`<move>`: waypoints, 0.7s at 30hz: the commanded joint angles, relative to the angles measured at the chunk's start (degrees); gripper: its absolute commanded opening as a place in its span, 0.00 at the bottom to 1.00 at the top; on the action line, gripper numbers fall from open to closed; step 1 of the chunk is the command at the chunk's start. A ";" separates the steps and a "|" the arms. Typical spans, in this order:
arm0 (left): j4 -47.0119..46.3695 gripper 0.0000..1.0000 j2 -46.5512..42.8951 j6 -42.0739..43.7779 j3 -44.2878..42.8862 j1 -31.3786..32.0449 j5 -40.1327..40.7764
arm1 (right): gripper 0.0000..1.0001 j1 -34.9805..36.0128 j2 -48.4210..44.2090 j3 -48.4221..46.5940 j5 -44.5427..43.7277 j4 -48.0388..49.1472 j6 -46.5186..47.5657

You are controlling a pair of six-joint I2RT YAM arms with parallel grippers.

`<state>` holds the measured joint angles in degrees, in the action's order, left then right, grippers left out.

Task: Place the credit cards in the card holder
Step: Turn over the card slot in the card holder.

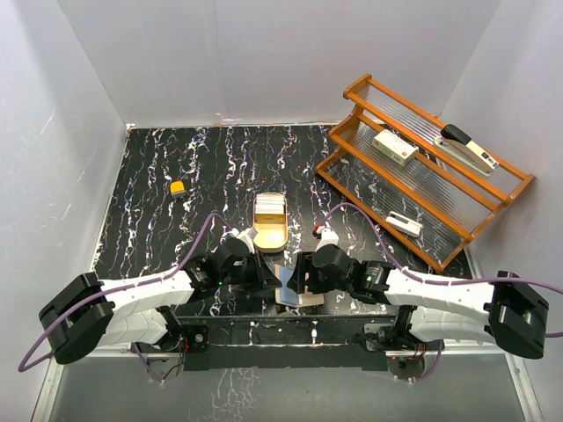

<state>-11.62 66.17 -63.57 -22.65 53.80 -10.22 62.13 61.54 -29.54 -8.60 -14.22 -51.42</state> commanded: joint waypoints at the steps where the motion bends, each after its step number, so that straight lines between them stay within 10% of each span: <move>1: 0.66 0.00 -2.00 0.06 -0.26 0.09 1.34 | 0.61 0.01 0.33 -0.77 4.19 5.59 -1.76; 21: -1.62 0.00 -3.61 -2.80 2.12 0.11 1.26 | 0.56 0.01 7.14 -0.35 5.83 8.47 -3.17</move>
<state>-11.22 64.40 -65.56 -21.50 53.80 -9.43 62.13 67.81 -29.45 -2.96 -8.62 -54.19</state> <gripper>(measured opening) 0.031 0.575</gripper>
